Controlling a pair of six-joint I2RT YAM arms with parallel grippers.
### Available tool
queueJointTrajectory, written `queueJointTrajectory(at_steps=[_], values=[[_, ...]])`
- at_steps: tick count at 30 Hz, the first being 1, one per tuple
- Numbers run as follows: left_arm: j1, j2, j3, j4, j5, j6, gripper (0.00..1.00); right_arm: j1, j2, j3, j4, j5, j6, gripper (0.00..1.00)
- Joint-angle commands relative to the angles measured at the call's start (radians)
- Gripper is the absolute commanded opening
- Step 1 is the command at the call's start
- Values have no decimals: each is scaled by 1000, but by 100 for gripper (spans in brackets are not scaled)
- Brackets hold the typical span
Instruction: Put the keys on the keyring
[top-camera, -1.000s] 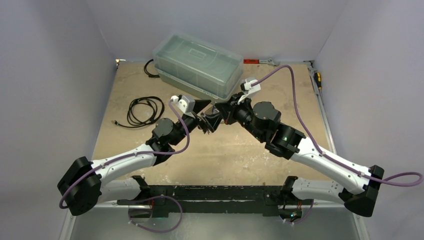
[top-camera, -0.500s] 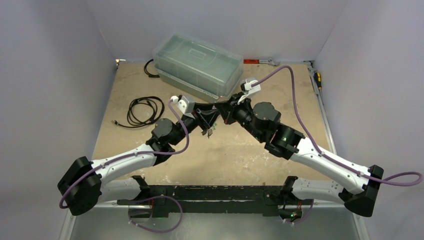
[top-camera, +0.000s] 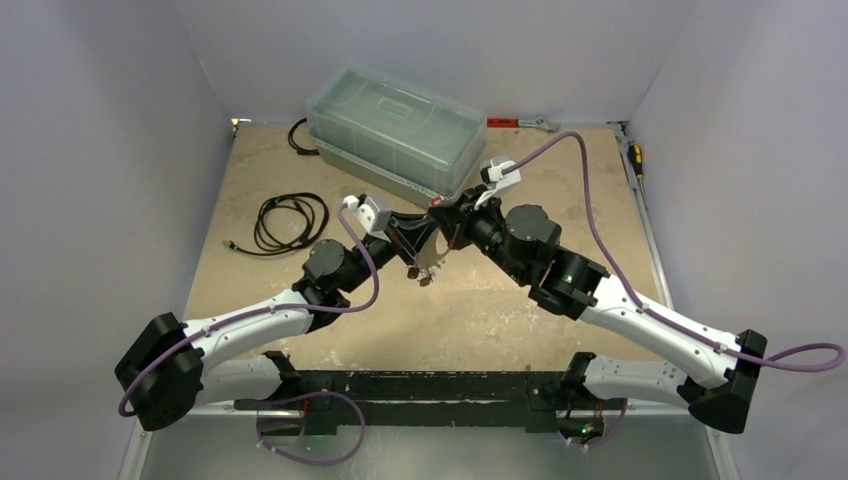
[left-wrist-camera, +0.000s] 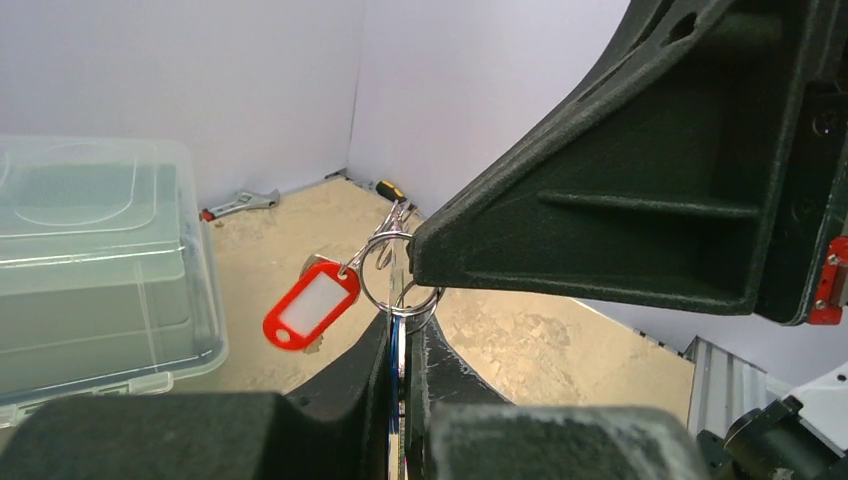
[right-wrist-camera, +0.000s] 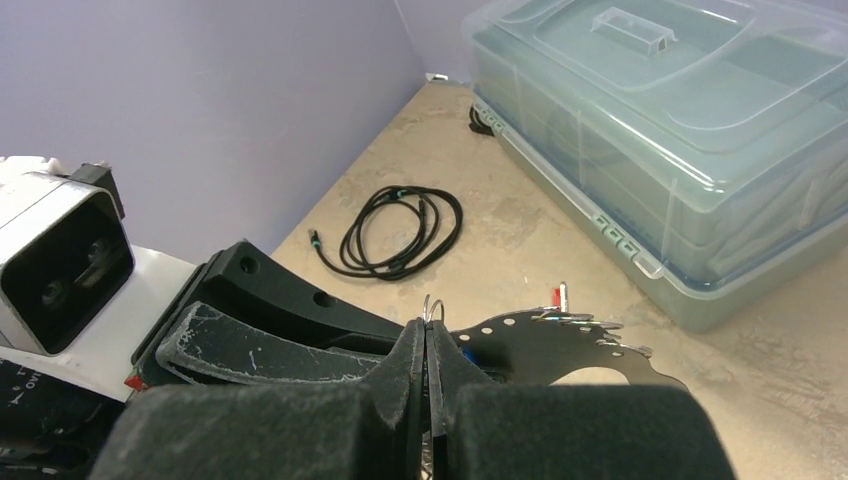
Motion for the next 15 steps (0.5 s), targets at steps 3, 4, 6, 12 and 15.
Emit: queueJointTrajectory(at_steps=[3,4,6,12,15], values=[[2,-43,-31,47,82,112,0,-7,-13,61,-7,5,-24,0],[3,-53,-34,32,94,133,0,-9,-6,76,-32,-2,-25,0],[0,-69,-37,-1,117,187,0,-17,2,99,-62,-22,-24,0],[-25,-101,-36,-95,127,311,0,-63,44,179,-207,-86,-6,0],[-42,-98,-36,-111,161,351,0,-76,65,208,-251,-118,-9,0]])
